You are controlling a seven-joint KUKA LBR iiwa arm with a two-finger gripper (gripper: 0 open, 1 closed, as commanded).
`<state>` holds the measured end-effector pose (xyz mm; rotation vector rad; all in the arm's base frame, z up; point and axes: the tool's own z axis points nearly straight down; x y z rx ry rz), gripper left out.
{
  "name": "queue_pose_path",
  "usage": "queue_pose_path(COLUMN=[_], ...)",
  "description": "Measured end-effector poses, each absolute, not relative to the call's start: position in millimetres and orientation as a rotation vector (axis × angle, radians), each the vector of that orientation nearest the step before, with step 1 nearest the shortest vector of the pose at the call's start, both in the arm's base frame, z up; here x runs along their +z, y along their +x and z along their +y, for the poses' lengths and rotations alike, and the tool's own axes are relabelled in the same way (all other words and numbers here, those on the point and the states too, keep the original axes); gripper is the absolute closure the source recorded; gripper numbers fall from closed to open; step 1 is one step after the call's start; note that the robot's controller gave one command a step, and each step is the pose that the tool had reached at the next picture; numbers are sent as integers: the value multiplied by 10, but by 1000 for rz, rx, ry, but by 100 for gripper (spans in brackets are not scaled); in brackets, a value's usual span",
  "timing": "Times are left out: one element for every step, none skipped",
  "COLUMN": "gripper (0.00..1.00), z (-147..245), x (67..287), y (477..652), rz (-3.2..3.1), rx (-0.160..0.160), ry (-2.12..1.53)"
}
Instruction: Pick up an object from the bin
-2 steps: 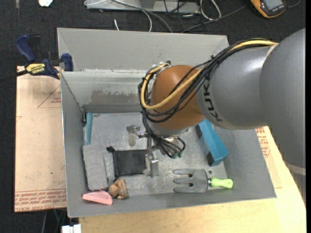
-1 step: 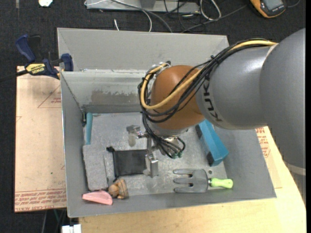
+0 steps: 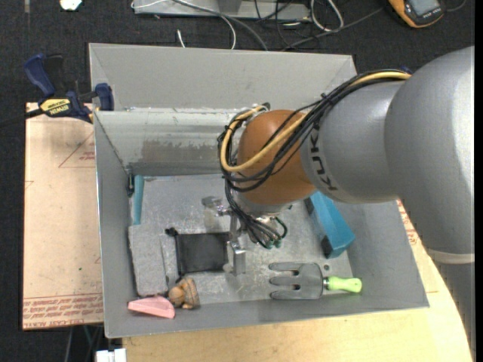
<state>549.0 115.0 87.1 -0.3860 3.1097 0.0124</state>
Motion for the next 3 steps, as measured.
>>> queue_pose_path(gripper=[0, 100, 100], z=[1113, 1035, 1035], x=[698, 730, 730], y=[5512, 5420, 5420], rz=[3119, 3115, 3115], rx=[14, 14, 14], ry=[-326, -351, -351])
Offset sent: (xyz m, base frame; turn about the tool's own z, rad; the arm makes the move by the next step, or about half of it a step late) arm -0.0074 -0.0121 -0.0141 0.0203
